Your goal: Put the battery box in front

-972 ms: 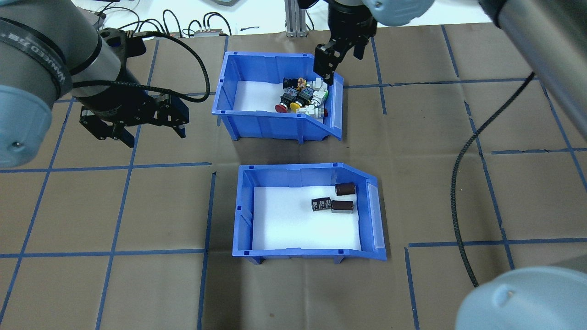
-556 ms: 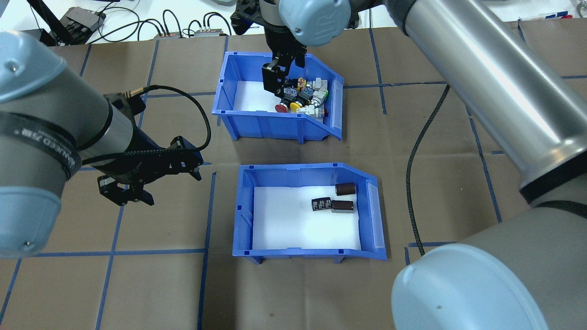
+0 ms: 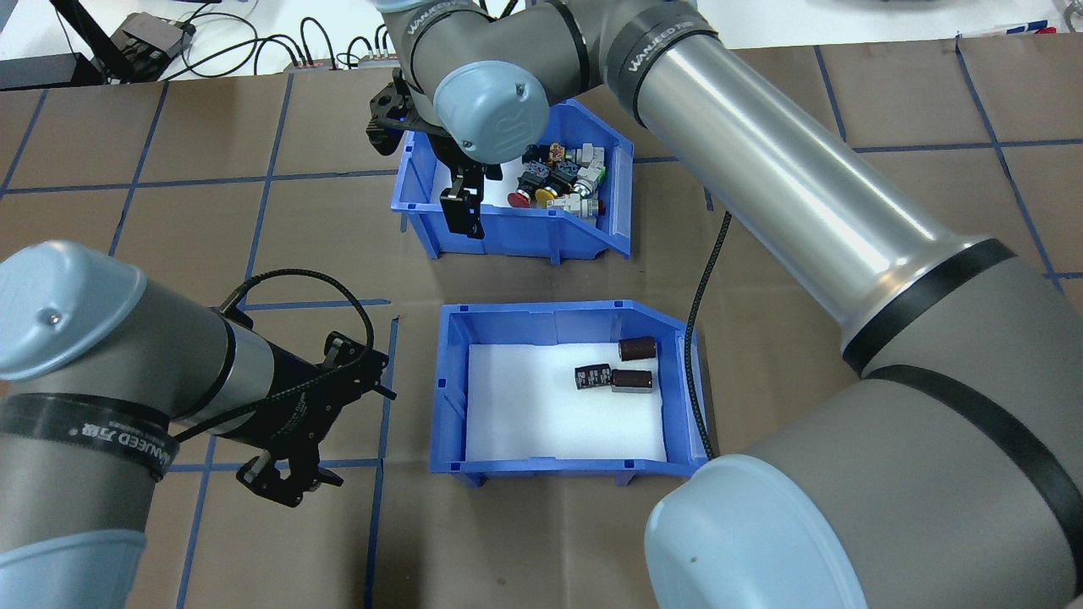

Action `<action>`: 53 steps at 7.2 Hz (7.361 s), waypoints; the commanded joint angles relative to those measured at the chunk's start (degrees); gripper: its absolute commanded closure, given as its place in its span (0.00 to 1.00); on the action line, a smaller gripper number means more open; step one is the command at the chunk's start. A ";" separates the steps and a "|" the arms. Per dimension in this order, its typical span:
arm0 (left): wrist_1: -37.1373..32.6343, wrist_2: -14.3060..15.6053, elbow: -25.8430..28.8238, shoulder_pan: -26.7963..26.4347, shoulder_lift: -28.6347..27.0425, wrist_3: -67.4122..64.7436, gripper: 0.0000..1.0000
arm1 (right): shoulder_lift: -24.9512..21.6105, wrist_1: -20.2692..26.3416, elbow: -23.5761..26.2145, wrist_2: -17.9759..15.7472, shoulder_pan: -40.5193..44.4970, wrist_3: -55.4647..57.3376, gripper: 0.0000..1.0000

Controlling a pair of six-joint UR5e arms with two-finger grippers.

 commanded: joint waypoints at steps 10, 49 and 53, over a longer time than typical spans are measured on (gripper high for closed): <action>21.92 -1.62 -8.37 -19.65 -9.91 -41.95 0.00 | -1.47 -17.18 8.15 -2.34 -1.23 -8.14 1.00; -3.37 9.25 34.34 -4.54 -33.05 10.15 0.01 | -55.10 -22.87 71.50 -0.41 -24.92 -36.51 1.00; -4.72 11.74 35.57 -1.20 -29.08 54.56 0.01 | -54.84 -25.43 72.40 -0.32 -10.94 -24.03 1.00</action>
